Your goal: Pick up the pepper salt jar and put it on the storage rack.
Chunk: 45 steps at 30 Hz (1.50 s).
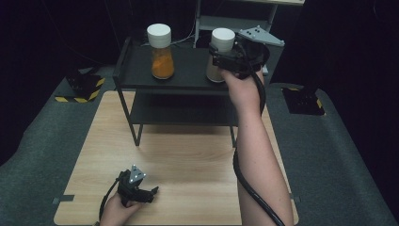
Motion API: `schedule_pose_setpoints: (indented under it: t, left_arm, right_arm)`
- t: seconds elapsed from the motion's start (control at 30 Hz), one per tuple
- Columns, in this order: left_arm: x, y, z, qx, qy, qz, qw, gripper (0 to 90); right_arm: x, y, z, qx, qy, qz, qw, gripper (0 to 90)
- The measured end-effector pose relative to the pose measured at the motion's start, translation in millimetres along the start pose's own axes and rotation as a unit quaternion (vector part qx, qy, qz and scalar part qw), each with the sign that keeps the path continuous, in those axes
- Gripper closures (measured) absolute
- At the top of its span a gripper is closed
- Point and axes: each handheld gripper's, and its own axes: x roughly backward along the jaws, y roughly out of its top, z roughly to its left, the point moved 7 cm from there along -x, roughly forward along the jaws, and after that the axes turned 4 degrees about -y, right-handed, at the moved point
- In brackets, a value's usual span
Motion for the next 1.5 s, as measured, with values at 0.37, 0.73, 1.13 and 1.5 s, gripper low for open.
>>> schedule_pose_setpoints:
  t: [0.37, 0.73, 1.13, 1.5]
  left_arm:
    - [0.1, 0.1, 0.1, -0.001, 0.0, 0.0, 1.0, 0.3]
    - [0.1, 0.1, 0.0, -0.001, 0.0, 0.001, 1.0, 0.4]
    - [0.0, 0.0, -0.1, 0.0, 0.0, 0.0, 1.0, 0.4]
    - [-0.2, -0.2, -0.3, 0.0, 0.001, -0.001, 1.0, 0.4]
  right_arm:
    - [17.1, -2.3, 5.3, 0.012, 0.008, -0.006, 0.9999, 0.0]
    - [41.0, -15.1, 5.8, 0.014, 0.021, -0.012, 0.9996, 0.0]
    - [67.0, -42.4, 7.9, 0.014, 0.047, -0.023, 0.9985, 0.0]
    - [86.0, -65.4, 8.3, 0.028, 0.055, -0.018, 0.9979, 0.0]
